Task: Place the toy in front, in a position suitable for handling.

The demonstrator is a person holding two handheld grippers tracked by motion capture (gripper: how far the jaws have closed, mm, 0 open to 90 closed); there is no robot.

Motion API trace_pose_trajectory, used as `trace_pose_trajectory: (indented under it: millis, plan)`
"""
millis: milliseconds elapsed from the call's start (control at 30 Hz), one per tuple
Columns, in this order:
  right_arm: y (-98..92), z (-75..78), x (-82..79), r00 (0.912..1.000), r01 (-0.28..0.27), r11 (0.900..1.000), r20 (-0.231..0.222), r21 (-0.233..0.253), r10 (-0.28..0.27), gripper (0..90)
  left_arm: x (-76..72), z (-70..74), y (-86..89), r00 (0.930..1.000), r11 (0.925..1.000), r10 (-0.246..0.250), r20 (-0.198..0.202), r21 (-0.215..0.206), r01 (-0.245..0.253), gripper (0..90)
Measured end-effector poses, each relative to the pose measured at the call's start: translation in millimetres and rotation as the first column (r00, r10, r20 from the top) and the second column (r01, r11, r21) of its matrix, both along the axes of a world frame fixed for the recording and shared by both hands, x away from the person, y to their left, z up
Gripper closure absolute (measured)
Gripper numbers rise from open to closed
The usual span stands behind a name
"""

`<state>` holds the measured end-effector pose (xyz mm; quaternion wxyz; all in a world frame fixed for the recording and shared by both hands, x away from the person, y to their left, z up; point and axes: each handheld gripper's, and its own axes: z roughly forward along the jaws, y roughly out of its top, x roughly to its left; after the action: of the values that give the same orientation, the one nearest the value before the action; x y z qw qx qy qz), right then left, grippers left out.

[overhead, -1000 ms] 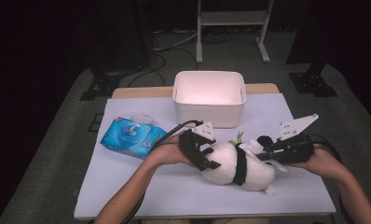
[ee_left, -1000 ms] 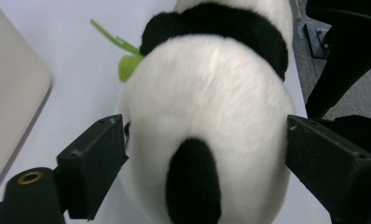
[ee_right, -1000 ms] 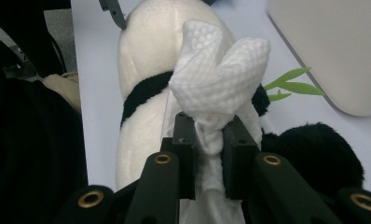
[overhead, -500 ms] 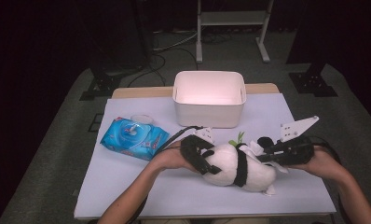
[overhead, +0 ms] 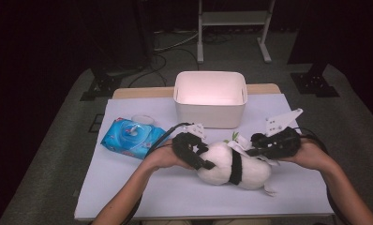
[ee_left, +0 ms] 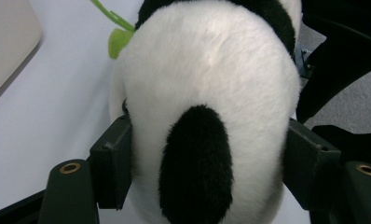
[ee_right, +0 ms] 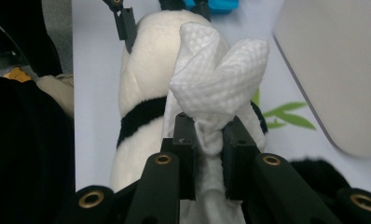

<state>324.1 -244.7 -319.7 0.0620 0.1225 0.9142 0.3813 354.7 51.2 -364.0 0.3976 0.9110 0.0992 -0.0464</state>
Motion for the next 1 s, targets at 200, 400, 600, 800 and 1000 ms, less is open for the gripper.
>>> trace_pose_trajectory:
  millis: [200,400,600,800,1000]
  plan:
    - [33.7,5.1,5.7,0.9978,-0.067,0.998,0.003,-0.013,0.067,77.3,-6.4,16.9,22.7,0.9995,0.9993,0.023,0.024,0.029,-0.023,28.8]
    - [43.9,3.5,4.1,0.9968,-0.08,0.995,0.007,-0.052,0.08,77.5,-9.4,18.3,26.9,0.9991,0.9991,0.014,0.04,0.04,-0.015,24.0]
    - [19.9,-13.0,0.3,0.9987,-0.043,0.999,-0.029,-0.001,0.043,77.7,-10.0,16.8,23.8,0.9994,0.9981,0.017,0.03,-0.06,-0.016,10.5]
    - [-1.5,-16.3,-4.8,0.9992,-0.001,1.0,-0.039,0.001,0.001,77.7,-8.6,23.4,20.9,0.9989,0.9985,0.016,0.045,-0.054,-0.013,9.5]
    - [-8.6,-20.0,-6.5,0.9988,0.007,1.0,-0.048,0.009,-0.007,77.8,-7.2,16.0,14.8,0.9997,0.9988,-0.002,0.024,-0.048,0.003,5.9]
